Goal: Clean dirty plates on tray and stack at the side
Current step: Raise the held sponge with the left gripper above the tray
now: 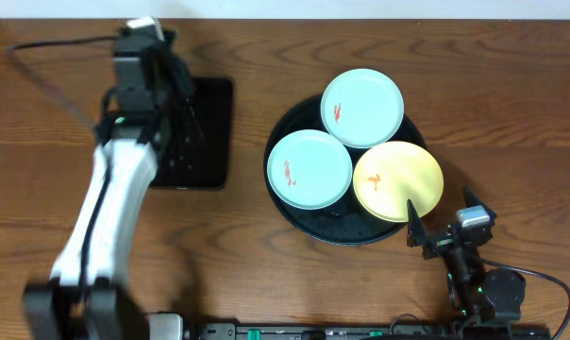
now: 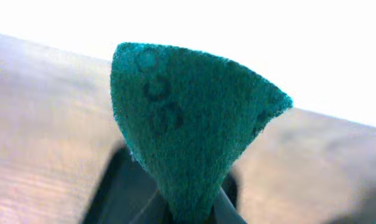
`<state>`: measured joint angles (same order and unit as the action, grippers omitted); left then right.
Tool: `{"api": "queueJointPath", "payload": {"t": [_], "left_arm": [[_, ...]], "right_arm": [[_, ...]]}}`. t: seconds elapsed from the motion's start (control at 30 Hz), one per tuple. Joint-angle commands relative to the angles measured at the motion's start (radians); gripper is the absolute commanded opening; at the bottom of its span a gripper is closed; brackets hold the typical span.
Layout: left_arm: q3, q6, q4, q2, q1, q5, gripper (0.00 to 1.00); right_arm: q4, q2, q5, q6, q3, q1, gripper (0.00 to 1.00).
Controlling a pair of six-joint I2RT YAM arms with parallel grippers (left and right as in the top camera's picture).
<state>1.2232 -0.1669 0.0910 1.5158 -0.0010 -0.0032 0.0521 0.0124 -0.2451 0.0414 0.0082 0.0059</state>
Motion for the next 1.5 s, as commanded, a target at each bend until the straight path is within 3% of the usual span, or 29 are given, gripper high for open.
{"api": "queueJointPath", "payload": {"t": [0.0,0.13,0.3,0.4,0.53,0.83,0.97,1.1,1.2,1.33,1.47], "left_arm": [[0.024,0.024,-0.01,-0.073,0.005,-0.008,0.07],[0.024,0.025,0.034,-0.028,0.009,-0.009,0.07],[0.023,0.029,0.108,0.183,0.012,-0.01,0.07],[0.024,0.111,0.135,0.262,0.019,-0.018,0.08],[0.025,0.11,0.139,0.211,0.02,-0.039,0.08],[0.024,0.107,0.088,-0.103,0.018,-0.041,0.07],[0.023,0.106,0.165,-0.048,0.018,-0.053,0.08],[0.02,0.12,0.278,0.15,0.018,-0.061,0.08],[0.03,0.142,0.333,0.223,0.018,-0.165,0.08],[0.068,0.139,0.35,0.161,0.014,-0.219,0.08],[0.089,0.057,0.307,-0.016,0.015,-0.06,0.07]], "right_arm": [[0.004,-0.004,0.005,0.012,-0.002,0.007,0.99],[0.004,-0.004,0.005,0.012,-0.002,0.007,0.99],[0.004,-0.004,0.005,0.012,-0.002,0.007,0.99],[0.004,-0.004,0.005,0.012,-0.002,0.007,0.99],[0.004,-0.004,0.005,0.012,-0.002,0.007,0.99],[0.004,-0.004,0.005,0.012,-0.002,0.007,0.99],[0.004,-0.004,0.005,0.012,-0.002,0.007,0.99],[0.004,-0.004,0.005,0.012,-0.002,0.007,0.99],[0.004,-0.004,0.005,0.012,-0.002,0.007,0.99],[0.004,-0.004,0.005,0.012,-0.002,0.007,0.99],[0.003,-0.004,0.005,0.012,-0.002,0.007,0.99]]}}
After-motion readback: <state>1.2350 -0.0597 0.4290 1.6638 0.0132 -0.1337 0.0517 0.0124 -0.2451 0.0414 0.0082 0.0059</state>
